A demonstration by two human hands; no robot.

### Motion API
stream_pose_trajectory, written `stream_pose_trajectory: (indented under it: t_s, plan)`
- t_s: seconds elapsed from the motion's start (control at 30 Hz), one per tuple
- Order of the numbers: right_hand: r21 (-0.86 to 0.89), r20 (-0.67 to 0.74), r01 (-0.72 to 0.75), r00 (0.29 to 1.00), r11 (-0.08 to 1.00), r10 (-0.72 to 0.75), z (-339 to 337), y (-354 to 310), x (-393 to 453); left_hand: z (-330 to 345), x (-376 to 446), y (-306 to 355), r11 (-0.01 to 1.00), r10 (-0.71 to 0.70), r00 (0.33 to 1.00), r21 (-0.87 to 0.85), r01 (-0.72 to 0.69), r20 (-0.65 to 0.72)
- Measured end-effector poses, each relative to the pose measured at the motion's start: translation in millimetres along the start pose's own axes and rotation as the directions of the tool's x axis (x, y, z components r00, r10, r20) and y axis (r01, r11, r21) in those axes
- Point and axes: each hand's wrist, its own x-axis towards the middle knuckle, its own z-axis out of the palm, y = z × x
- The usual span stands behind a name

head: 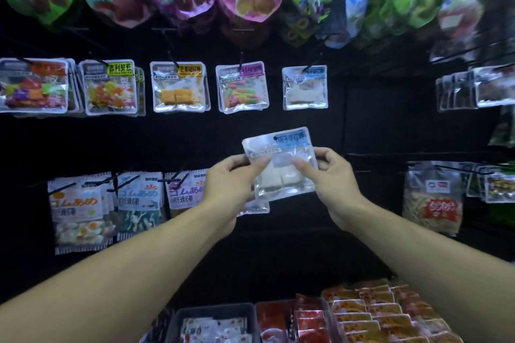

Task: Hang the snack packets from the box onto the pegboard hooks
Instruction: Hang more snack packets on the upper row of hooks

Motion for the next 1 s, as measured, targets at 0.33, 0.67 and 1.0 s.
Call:
stream_pose_trajectory:
  t_s: [0.33, 0.67, 1.0]
  plan:
    - [-0.035, -0.357, 0.172, 0.918, 0.984, -0.173, -37.7, -48.2, 108.9, 98.2, 76.5, 55.7, 0.882, 0.331, 0.936, 0.313, -0.352, 0.12]
    - [-0.032, -0.468, 0.216, 0.86, 0.976, -0.206, -28.2, -57.8, 189.7, 131.7, 141.8, 76.1, 0.655, 0.446, 0.854, 0.553, -0.514, 0.266]
    - [-0.152, -0.464, 0.127, 0.866, 0.98, -0.184, -31.5, -55.0, 203.6, 125.0, 157.4, 60.0, 0.51, 0.384, 0.863, 0.703, -0.495, 0.329]
